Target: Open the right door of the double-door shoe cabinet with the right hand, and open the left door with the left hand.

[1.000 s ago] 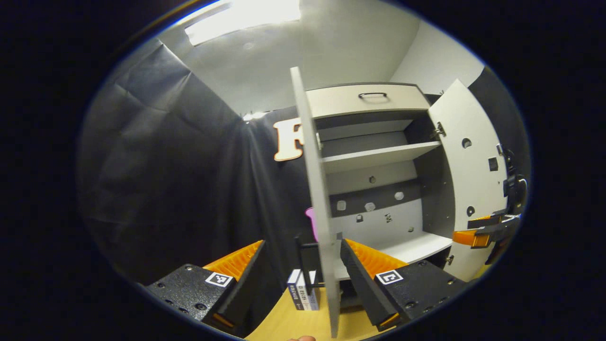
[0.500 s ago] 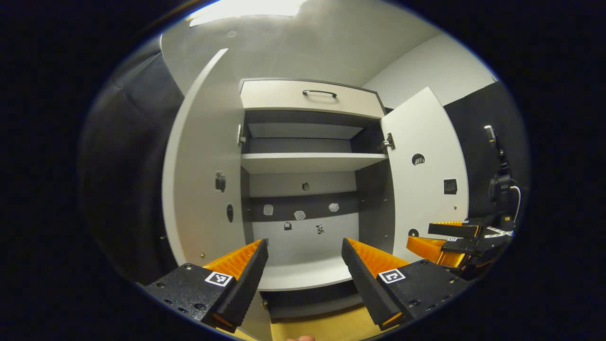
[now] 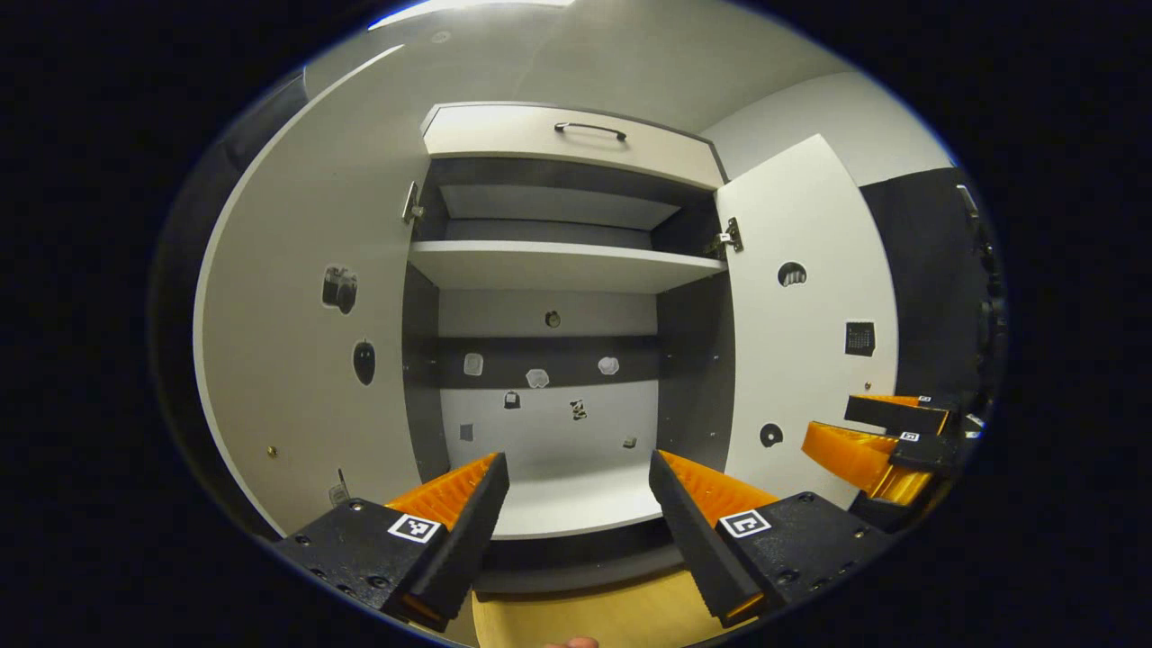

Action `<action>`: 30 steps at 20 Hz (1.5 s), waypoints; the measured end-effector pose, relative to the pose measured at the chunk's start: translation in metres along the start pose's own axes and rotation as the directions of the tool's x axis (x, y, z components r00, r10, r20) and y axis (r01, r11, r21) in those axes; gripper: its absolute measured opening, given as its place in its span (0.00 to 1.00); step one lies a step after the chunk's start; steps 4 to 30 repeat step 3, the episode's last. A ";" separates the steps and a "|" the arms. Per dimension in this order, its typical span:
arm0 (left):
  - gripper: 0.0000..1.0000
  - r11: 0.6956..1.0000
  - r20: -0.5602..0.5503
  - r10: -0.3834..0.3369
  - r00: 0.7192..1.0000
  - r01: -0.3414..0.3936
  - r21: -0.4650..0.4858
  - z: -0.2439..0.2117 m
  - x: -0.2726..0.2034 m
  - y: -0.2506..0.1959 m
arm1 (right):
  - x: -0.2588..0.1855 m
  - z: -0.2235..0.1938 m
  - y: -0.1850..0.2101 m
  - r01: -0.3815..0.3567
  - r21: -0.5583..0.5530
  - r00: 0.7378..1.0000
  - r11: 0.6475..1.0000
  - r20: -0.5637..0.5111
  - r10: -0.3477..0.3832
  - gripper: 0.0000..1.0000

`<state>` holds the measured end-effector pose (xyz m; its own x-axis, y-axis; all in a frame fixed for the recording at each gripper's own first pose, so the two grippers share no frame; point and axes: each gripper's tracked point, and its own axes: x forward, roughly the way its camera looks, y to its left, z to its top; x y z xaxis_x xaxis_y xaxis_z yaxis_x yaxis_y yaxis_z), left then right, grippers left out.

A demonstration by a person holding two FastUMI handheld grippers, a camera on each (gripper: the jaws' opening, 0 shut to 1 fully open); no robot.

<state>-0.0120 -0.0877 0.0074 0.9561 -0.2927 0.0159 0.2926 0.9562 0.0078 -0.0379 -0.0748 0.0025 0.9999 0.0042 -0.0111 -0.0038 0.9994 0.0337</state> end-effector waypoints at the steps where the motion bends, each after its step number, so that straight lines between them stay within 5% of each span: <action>1: 0.96 1.000 -0.016 -0.002 1.000 0.002 -0.010 -0.005 0.000 0.000 | -0.001 -0.001 0.001 0.000 -0.004 1.000 1.000 0.000 0.000 0.99; 30: 0.96 1.000 -0.042 -0.005 0.999 0.004 -0.030 -0.014 -0.001 0.002 | -0.002 -0.002 0.005 -0.003 -0.009 1.000 1.000 -0.002 0.003 0.94</action>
